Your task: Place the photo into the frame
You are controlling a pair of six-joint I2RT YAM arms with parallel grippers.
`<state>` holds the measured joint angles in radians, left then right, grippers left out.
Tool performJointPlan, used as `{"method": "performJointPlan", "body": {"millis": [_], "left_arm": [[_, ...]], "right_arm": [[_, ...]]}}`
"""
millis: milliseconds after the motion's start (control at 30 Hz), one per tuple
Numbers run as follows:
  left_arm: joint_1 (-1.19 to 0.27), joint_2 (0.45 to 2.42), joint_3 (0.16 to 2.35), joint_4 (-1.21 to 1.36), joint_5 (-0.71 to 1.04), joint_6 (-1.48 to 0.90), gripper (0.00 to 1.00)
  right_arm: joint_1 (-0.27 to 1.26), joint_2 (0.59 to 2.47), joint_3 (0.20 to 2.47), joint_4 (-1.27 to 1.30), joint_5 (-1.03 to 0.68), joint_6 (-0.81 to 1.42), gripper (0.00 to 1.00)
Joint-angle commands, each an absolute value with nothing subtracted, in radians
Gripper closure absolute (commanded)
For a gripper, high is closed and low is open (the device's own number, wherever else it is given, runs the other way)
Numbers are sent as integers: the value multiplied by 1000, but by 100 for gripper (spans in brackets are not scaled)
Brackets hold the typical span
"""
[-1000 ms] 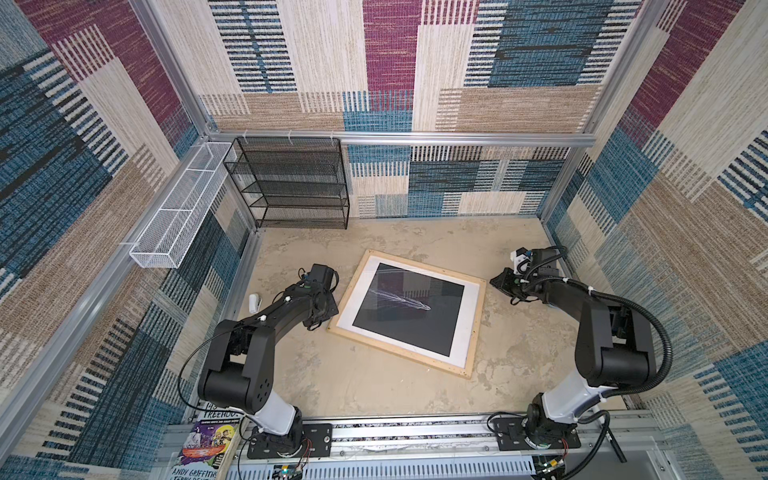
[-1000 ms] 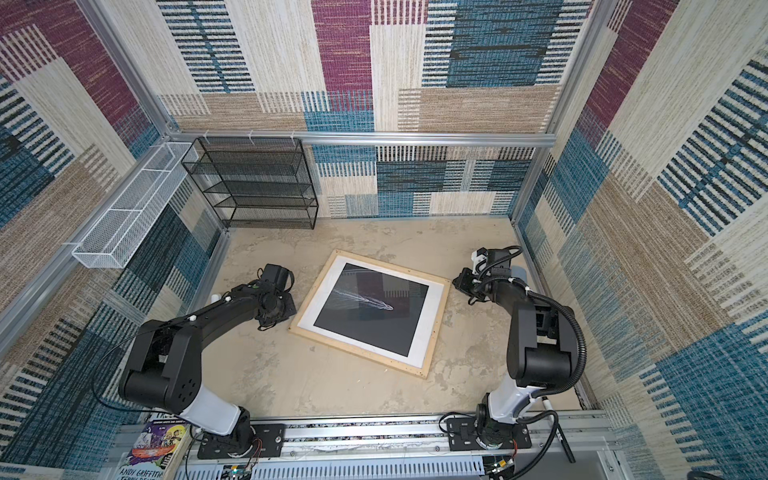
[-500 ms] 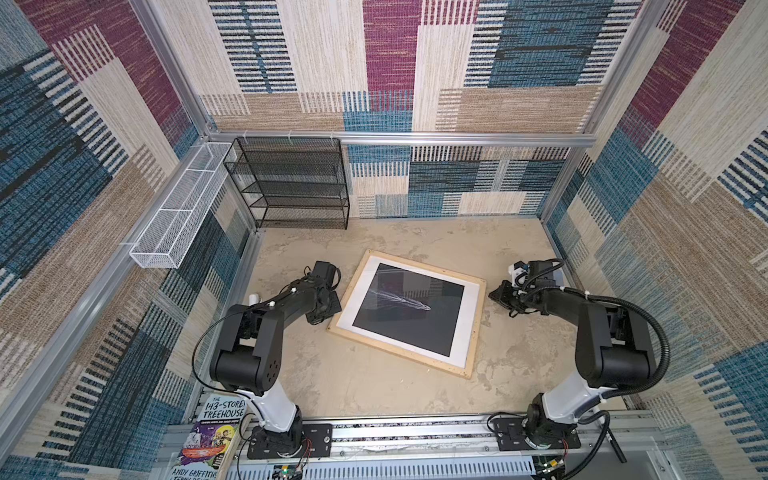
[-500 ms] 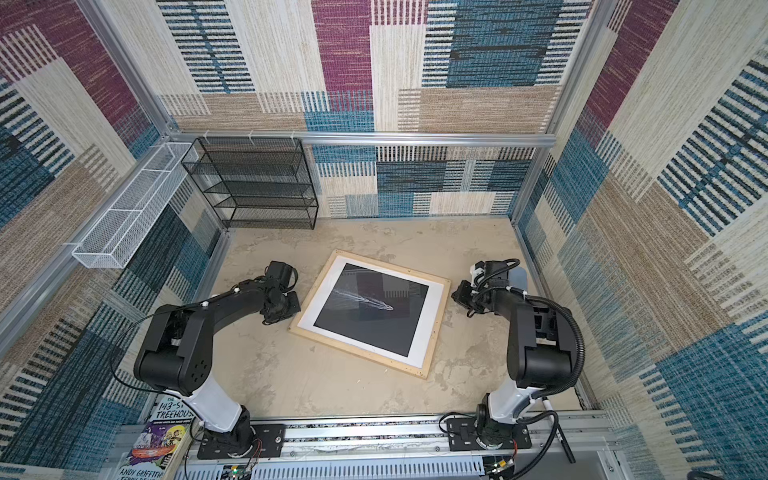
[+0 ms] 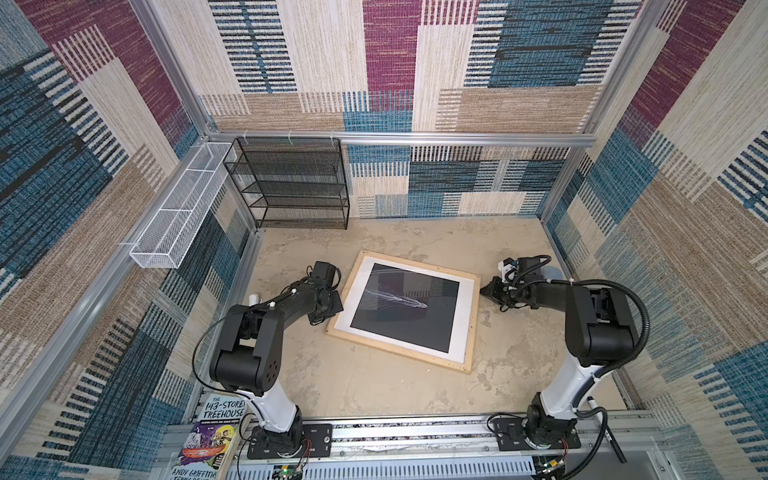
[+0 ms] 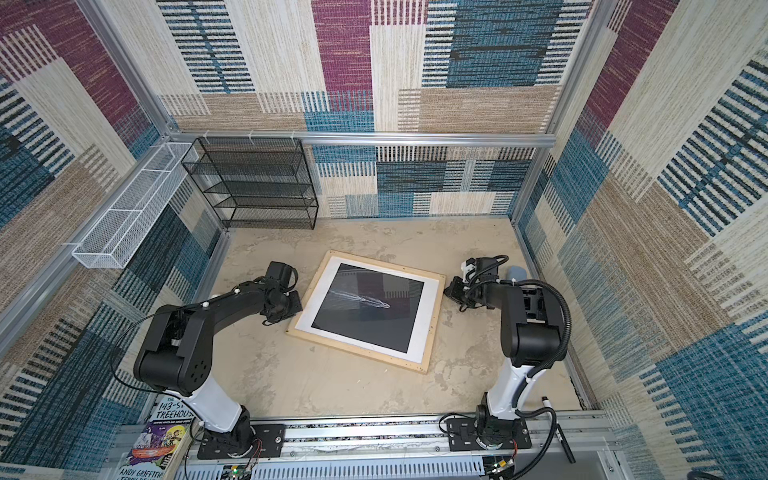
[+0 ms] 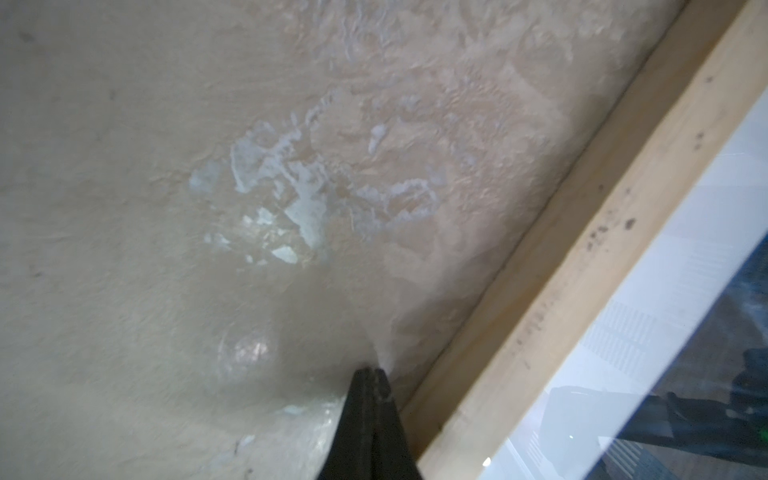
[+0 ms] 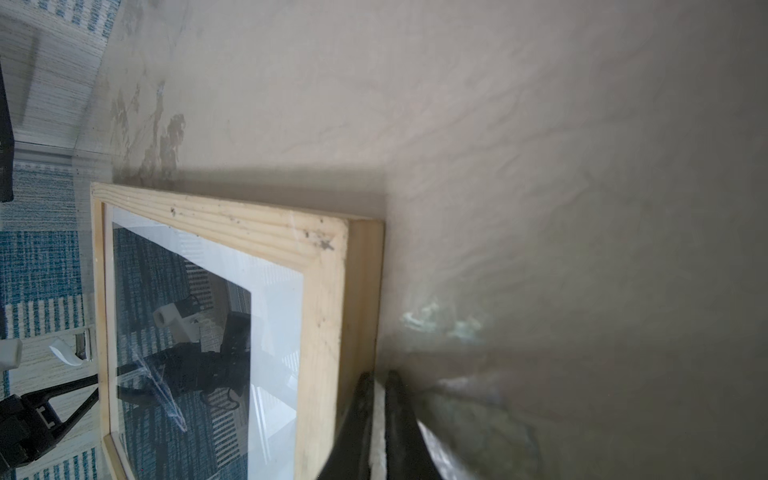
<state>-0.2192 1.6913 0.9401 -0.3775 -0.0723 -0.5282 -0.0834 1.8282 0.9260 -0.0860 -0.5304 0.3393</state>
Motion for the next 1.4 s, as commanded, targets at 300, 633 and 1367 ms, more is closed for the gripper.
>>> {"method": "performJointPlan", "body": {"millis": [300,633,1367], "left_arm": [[-376,1581,747,-400,-28,-656,100],[-594,1547,613,-398,-58,-850,100],[-304,1509,933,-490,-185,-583,100]], "right_arm": [[31,2073,1270,-134,-553,354,88],[113,2306,1609,-245,-576,348,88],[-10,1886,1182,-167,-380,323,90]]}}
